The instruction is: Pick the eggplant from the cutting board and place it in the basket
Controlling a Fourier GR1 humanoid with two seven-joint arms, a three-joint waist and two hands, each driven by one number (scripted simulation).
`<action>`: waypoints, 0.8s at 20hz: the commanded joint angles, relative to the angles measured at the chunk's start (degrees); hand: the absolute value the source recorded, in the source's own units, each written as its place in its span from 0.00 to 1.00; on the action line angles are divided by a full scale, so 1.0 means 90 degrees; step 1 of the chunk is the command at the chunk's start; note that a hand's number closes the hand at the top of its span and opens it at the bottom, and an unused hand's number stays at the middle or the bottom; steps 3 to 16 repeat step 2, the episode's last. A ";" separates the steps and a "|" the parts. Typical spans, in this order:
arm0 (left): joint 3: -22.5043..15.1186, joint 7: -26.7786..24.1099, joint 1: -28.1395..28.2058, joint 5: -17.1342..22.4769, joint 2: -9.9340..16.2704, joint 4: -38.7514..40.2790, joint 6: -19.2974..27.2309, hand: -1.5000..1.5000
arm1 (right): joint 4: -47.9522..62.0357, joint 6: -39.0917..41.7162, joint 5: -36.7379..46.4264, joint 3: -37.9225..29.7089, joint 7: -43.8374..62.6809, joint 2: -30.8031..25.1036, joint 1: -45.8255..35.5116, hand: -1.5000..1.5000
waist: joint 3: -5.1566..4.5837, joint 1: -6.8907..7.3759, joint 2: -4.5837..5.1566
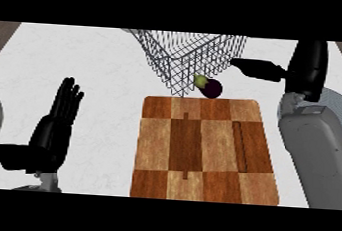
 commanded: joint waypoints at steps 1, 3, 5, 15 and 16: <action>0.0114 -0.0373 0.0059 0.0073 -0.0086 0.0411 -0.0074 0.50 | -0.1301 0.0584 -0.0679 -0.0207 -0.0172 -0.0290 0.0705 0.00 | -0.0002 -0.0035 0.0001; -0.0166 -0.0367 0.0193 -0.0181 -0.0266 0.0171 0.0119 0.50 | -0.1026 0.0917 -0.1057 -0.0565 -0.0289 -0.0525 0.0346 0.00 | 0.0000 0.0013 0.0009; -0.0166 -0.0367 0.0193 -0.0181 -0.0266 0.0171 0.0119 0.50 | -0.1026 0.0917 -0.1057 -0.0565 -0.0289 -0.0525 0.0346 0.00 | 0.0000 0.0013 0.0009; -0.0166 -0.0367 0.0193 -0.0181 -0.0266 0.0171 0.0119 0.50 | -0.1026 0.0917 -0.1057 -0.0565 -0.0289 -0.0525 0.0346 0.00 | 0.0000 0.0013 0.0009; -0.0166 -0.0367 0.0193 -0.0181 -0.0266 0.0171 0.0119 0.50 | -0.1026 0.0917 -0.1057 -0.0565 -0.0289 -0.0525 0.0346 0.00 | 0.0000 0.0013 0.0009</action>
